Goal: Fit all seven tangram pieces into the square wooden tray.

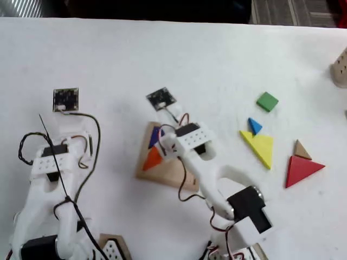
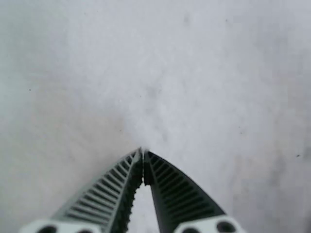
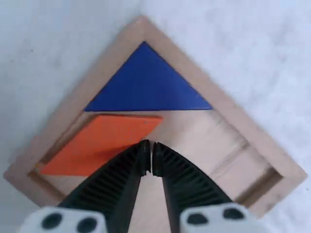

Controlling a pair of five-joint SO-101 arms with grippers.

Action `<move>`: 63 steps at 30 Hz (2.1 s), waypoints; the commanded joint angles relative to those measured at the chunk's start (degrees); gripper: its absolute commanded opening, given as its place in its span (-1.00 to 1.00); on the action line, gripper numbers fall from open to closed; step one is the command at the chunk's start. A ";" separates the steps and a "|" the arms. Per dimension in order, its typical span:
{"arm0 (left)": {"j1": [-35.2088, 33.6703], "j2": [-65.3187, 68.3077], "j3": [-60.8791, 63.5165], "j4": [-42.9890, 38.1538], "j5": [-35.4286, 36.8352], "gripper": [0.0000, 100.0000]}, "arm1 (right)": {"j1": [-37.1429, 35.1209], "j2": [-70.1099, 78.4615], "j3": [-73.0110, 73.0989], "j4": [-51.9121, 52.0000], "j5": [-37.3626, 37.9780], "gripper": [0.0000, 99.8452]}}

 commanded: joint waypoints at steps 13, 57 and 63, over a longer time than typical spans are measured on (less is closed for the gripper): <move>-0.22 -0.13 -1.23 -1.23 0.44 -0.95 | -2.24 -2.51 -0.62 3.30 -0.09 -0.97; 0.04 -0.13 -1.23 -1.23 0.44 -0.95 | 44.62 -24.75 4.48 17.80 2.73 -0.96; 0.13 -0.13 -1.23 -1.23 0.44 -0.95 | 41.80 -24.75 10.46 10.15 3.60 -0.96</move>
